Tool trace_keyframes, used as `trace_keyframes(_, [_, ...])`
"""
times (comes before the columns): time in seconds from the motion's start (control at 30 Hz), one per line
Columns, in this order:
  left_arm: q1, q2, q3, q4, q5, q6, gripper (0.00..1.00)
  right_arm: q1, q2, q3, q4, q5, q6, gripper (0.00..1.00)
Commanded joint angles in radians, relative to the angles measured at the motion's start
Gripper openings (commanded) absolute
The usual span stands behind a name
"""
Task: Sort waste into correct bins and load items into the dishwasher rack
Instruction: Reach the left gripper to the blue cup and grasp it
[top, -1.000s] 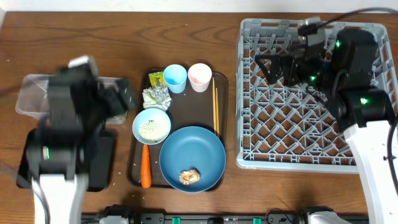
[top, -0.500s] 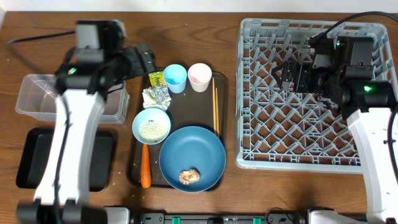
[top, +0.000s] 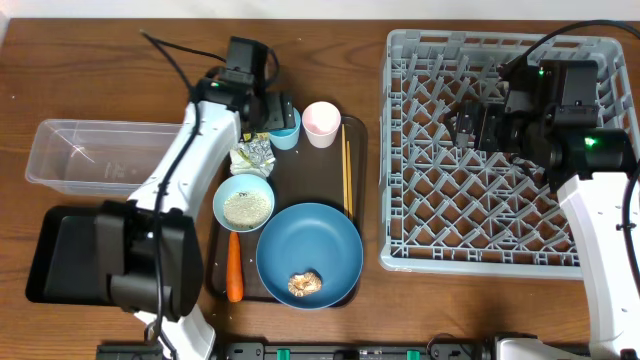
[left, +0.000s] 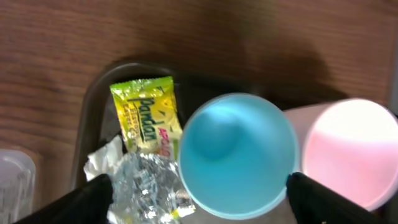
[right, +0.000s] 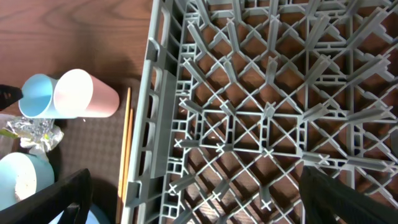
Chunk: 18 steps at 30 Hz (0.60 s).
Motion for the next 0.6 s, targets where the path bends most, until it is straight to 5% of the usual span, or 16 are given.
trace_keyframes(0.0, [0.006,0.030,0.017,0.013,-0.062,0.016,0.80,0.003,-0.001,0.018,-0.004,0.010,0.014,0.99])
trace_keyframes(0.1, [0.006,0.061,0.016,0.010,-0.063,0.015,0.57,0.002,-0.001,0.018,-0.004,0.010,0.014,0.99])
trace_keyframes(0.3, [0.007,0.133,0.016,0.022,-0.051,-0.007,0.50,0.002,-0.001,0.018,-0.005,0.010,0.014,0.98])
trace_keyframes(0.47, [0.007,0.137,0.017,0.051,-0.029,-0.007,0.06,0.002,-0.001,0.018,-0.005,0.009,0.014,0.95])
trace_keyframes(0.57, [0.008,0.114,0.020,0.055,-0.029,-0.007,0.06,0.002,-0.001,0.018,-0.006,0.009,0.014,0.93])
